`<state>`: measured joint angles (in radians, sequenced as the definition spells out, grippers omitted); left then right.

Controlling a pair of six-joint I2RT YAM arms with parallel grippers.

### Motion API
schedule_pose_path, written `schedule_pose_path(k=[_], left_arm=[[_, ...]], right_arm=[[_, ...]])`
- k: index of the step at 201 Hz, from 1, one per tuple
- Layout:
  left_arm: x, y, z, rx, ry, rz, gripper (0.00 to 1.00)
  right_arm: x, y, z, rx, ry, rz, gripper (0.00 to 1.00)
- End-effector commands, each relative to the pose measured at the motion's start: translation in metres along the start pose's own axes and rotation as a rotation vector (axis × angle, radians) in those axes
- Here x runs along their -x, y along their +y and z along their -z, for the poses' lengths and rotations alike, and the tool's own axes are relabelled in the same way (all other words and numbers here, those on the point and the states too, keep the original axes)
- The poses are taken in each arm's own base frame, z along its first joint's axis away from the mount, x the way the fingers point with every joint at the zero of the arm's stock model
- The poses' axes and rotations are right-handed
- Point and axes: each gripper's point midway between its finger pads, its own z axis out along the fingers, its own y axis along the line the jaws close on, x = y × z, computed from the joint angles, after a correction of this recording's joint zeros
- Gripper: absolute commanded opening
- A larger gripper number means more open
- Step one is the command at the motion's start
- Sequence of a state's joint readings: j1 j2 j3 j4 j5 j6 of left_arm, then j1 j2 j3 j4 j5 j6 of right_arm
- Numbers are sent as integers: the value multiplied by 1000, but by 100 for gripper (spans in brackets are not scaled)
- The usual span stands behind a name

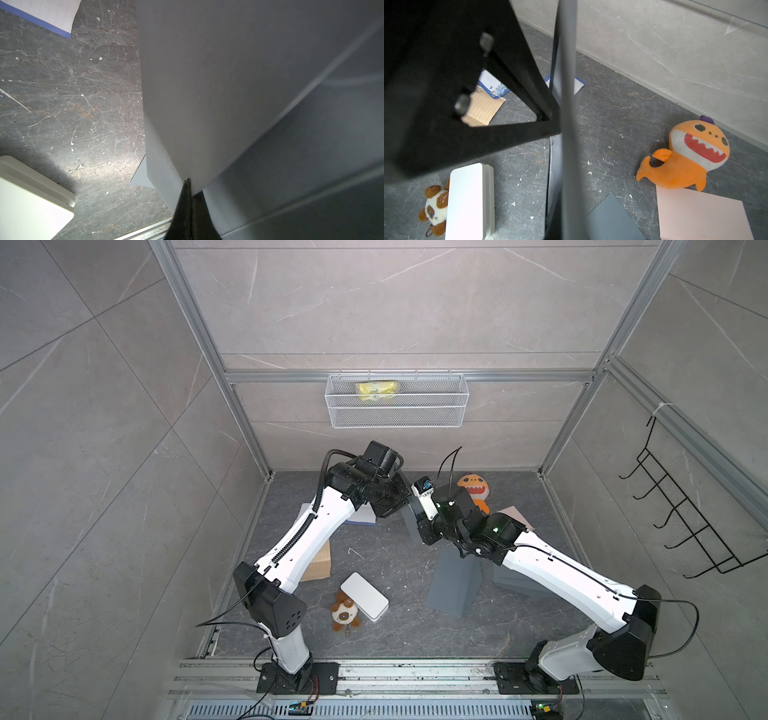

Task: Take the letter paper out of the envelope
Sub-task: Take out the letter paper from the envelope.

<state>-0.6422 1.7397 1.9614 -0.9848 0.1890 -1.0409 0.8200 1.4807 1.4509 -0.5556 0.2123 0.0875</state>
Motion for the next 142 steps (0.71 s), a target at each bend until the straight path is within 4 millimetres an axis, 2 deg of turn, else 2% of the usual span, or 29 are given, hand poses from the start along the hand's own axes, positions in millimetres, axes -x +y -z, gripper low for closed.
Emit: schedule_pose_path(k=[1, 12, 32, 55, 74, 85, 96, 122, 142], left_arm=[[-19, -47, 38, -211, 50, -19, 0], [-20, -50, 40, -223, 50, -16, 0], [-19, -51, 43, -230, 39, -12, 11], [-19, -50, 41, -233, 36, -11, 16], [-18, -49, 41, -232, 27, -14, 26], [-16, -46, 44, -219, 9, -25, 27], [-11, -44, 47, -205, -24, -46, 25], [3, -40, 48, -202, -80, -79, 7], [12, -31, 44, -195, -104, -78, 4]], right_arm=[[-16, 3, -6, 24, 50, -16, 0], [-16, 2, -6, 24, 51, -21, 0], [-16, 1, -6, 29, 48, -24, 0], [-15, 2, -5, 38, 44, -29, 0], [-13, 3, -3, 48, 38, -35, 0], [-13, 4, -1, 52, 34, -38, 0], [-12, 4, 0, 54, 30, -42, 0], [-9, 8, 6, 83, 9, -56, 0], [-4, 12, 13, 115, -10, -75, 0]])
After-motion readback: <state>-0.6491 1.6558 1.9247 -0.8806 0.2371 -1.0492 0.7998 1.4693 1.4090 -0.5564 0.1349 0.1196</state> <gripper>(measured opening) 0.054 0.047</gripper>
